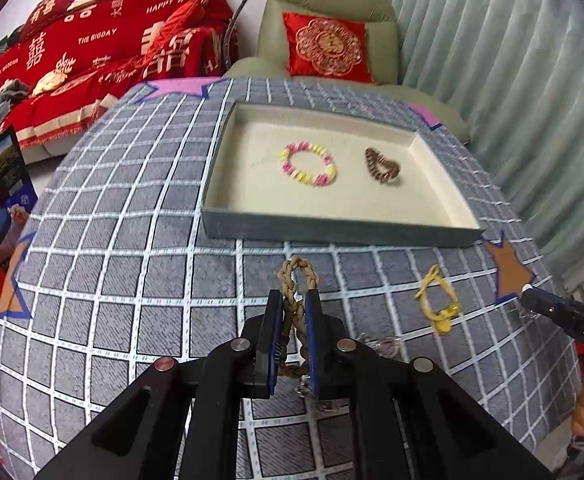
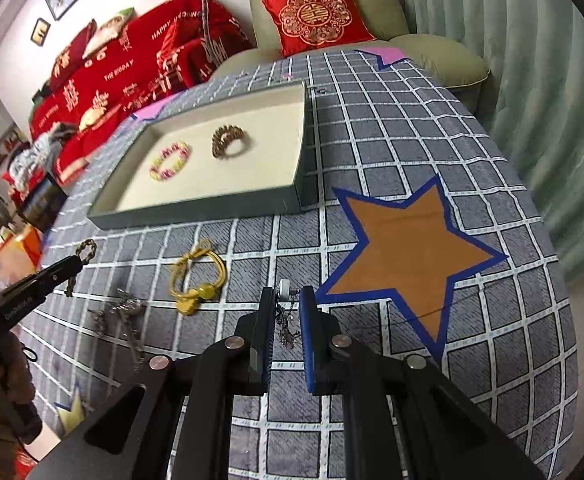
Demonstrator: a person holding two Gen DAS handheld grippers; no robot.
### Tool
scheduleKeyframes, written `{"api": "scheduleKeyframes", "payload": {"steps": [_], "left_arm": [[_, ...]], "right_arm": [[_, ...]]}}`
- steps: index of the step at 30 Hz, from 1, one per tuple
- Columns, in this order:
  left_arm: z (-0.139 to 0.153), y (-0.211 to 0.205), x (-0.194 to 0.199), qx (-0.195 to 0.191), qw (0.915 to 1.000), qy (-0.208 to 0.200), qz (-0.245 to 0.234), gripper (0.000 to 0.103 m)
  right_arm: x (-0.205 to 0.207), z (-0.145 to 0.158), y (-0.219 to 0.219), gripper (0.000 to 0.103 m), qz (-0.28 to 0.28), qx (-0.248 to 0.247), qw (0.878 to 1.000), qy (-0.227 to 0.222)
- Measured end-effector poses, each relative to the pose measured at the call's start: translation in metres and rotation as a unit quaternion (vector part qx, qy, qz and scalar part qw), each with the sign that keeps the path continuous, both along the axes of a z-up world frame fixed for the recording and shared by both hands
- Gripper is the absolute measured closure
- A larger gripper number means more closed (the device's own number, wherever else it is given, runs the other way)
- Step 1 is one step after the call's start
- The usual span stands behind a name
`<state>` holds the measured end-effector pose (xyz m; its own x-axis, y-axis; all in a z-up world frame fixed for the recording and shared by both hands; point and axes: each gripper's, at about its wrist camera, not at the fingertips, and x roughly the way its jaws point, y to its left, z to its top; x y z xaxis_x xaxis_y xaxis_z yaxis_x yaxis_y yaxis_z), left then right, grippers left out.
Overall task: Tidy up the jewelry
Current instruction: 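Grasp the silver charm with the right tool while the left tool grasps the wooden beaded bracelet, then lower both held items into the tray and open both tools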
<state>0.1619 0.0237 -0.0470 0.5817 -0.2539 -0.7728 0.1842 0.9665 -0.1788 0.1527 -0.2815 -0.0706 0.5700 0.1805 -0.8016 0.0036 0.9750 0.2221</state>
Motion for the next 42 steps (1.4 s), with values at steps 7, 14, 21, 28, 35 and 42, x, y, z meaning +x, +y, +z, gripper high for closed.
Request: {"api": "scheduleKeyframes", "payload": {"steps": [7,14,21,28,35,42], "left_arm": [[0.037,-0.003,-0.005,-0.024,0.9991,-0.033,-0.006,0.082],[0.073,-0.008,-0.001,-0.039,0.997,-0.066,-0.01,0.082],[0.1,-0.018,0.024,-0.037,0.9947,-0.096,-0.012,0.082],[0.097,-0.026,0.06,-0.028,0.9951,-0.095,0.0,0.082],[0.059,-0.036,0.105,0.003,0.9976,-0.068,0.012,0.082],[0.013,-0.043,0.138,0.021,0.9992,-0.028,0.02,0.082]], "right_arm": [[-0.001,0.019,-0.005,0.09,0.0,0.031,0.999,-0.013],[0.012,0.052,-0.006,0.09,0.008,0.055,0.998,-0.04],[0.042,0.082,-0.002,0.09,0.023,0.058,0.996,-0.062],[0.082,0.091,0.005,0.09,0.036,0.065,0.995,-0.065],[0.131,0.074,0.014,0.09,0.037,0.059,0.996,-0.051],[0.173,0.031,0.024,0.09,0.038,0.053,0.998,-0.014]]}}
